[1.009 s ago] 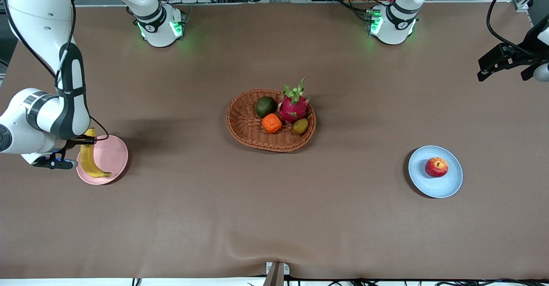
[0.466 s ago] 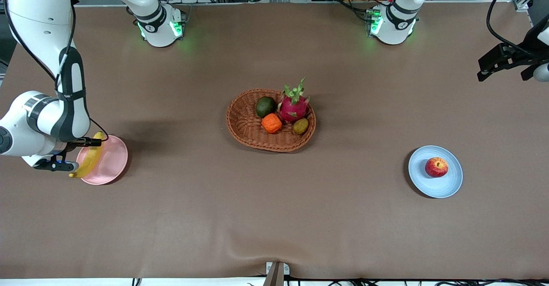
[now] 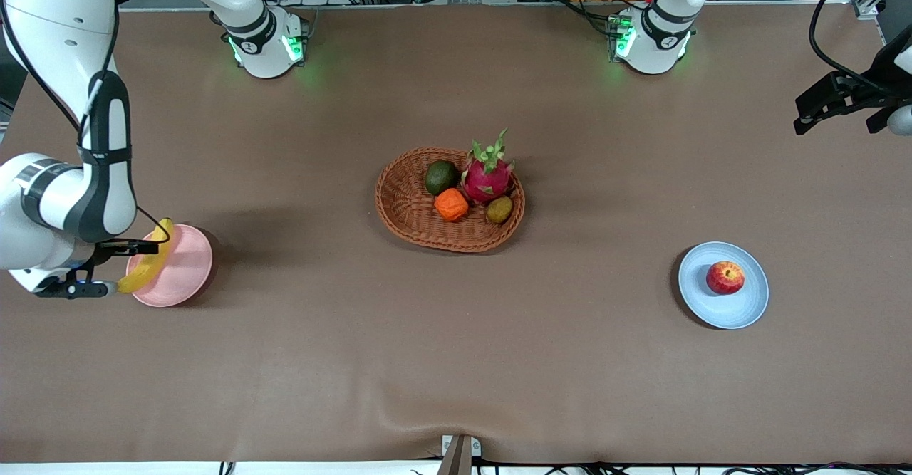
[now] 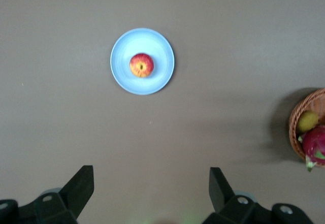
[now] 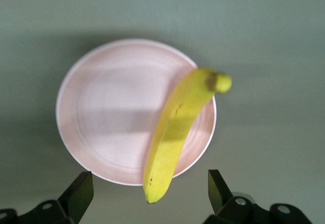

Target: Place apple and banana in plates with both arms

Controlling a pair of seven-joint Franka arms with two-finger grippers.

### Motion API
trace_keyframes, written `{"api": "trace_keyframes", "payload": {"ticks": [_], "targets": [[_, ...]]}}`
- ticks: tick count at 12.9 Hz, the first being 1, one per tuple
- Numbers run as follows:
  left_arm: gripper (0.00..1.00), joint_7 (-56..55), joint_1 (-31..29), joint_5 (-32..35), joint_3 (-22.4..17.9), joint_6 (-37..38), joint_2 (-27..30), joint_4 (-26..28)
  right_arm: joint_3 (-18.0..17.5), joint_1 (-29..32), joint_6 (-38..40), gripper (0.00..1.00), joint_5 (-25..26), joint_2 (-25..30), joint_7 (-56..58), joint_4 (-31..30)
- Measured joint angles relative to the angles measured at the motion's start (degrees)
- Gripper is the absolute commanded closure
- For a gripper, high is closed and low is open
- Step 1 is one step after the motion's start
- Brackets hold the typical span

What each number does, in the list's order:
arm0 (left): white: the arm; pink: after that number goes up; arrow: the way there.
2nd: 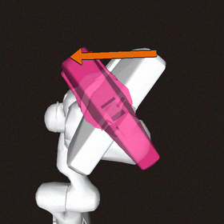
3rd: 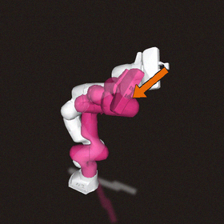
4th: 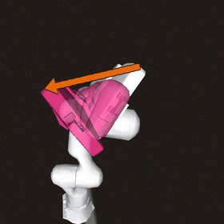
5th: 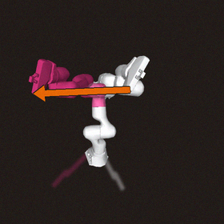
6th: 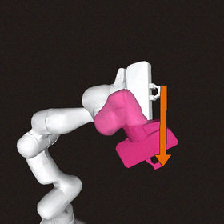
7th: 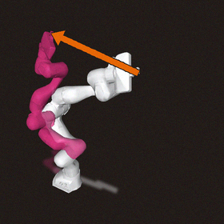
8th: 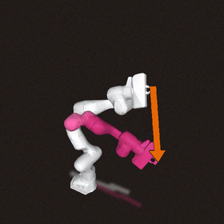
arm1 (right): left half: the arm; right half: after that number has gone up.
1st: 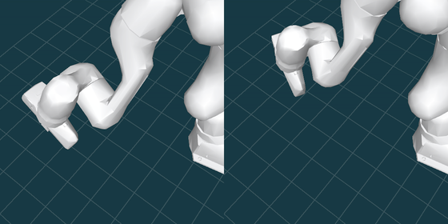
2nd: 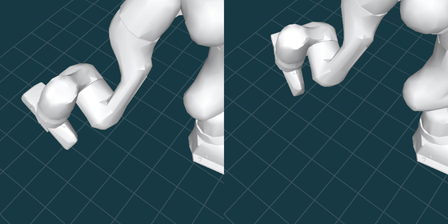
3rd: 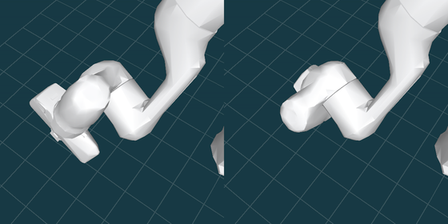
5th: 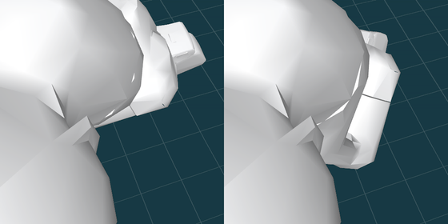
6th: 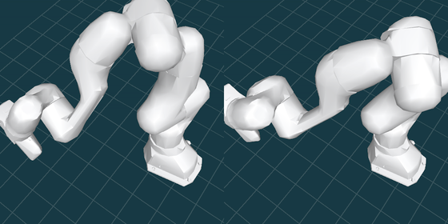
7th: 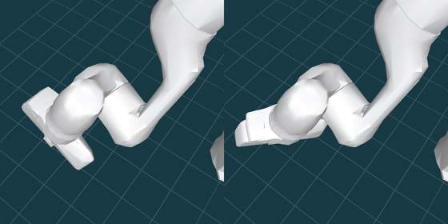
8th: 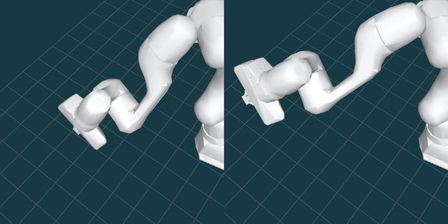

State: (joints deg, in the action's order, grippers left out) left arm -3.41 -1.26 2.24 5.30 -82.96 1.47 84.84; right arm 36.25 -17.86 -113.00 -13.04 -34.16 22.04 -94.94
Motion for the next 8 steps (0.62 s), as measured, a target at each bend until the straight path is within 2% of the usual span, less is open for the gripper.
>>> {"api": "trace_keyframes", "payload": {"ticks": [4, 8], "targets": [[0.0, 0.0, 0.0, -0.1, 0.0, 0.7, 0.0, -0.3, -0.5, -1.0, 0.3, 0.0, -0.1, 0.5, 1.0, 4.2], [0.0, 0.0, 0.1, -0.6, 0.1, 0.7, 0.0, -0.4, -0.6, -7.0, 3.0, 0.0, -0.3, 3.3, 0.9, 5.4]]}}
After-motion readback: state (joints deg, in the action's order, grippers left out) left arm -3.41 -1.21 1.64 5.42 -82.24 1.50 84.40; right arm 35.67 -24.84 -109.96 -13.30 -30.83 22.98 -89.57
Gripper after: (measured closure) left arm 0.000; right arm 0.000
